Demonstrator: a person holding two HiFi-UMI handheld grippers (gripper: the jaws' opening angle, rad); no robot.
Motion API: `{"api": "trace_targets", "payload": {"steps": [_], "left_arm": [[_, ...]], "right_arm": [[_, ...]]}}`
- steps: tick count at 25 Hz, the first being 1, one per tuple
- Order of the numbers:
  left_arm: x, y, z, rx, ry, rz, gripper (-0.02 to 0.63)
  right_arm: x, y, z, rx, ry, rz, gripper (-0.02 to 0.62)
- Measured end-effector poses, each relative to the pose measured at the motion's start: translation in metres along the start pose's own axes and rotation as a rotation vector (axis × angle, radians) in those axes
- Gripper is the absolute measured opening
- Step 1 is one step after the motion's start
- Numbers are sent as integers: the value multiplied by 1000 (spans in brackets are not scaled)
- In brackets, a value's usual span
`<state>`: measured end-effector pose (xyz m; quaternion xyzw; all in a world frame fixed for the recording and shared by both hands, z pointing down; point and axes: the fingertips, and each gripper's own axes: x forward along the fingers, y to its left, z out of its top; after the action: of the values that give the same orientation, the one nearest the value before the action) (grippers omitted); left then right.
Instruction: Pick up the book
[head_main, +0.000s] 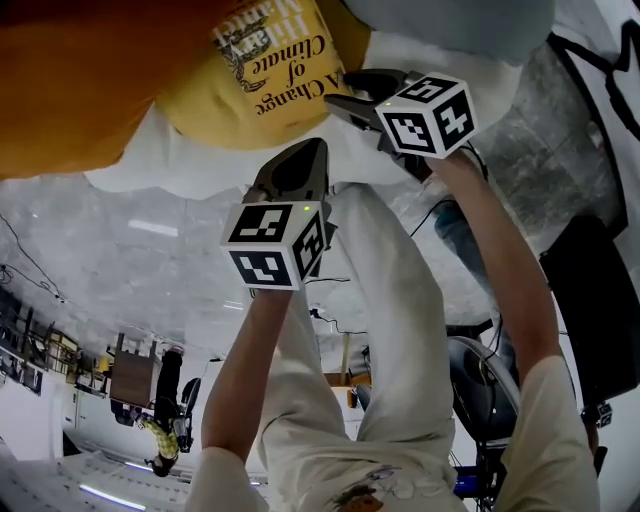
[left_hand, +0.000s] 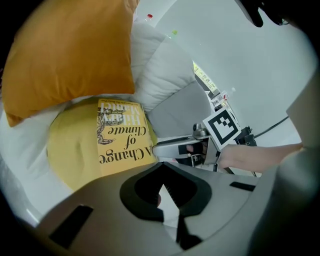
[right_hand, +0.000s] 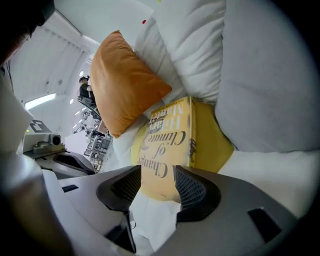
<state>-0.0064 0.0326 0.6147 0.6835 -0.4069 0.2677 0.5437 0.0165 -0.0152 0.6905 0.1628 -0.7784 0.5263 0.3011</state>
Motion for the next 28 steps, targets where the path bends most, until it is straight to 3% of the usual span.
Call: {"api": "trace_targets", "payload": {"steps": [8,17,22,28], "left_arm": [[5,15,-15,-25,10,4,3],[11,24,-28,-44,22,5,3],[13,27,-33,-49,23,5,3],[14,30,-37,-53,29,8,3]], "right_arm": [[14,-29,-21,49,24,-66,272],[44,-36,-33,80,85,-57,318],[48,-43,-38,139,98,-32,314],[39,-44,-33,177,57,32,247]]}}
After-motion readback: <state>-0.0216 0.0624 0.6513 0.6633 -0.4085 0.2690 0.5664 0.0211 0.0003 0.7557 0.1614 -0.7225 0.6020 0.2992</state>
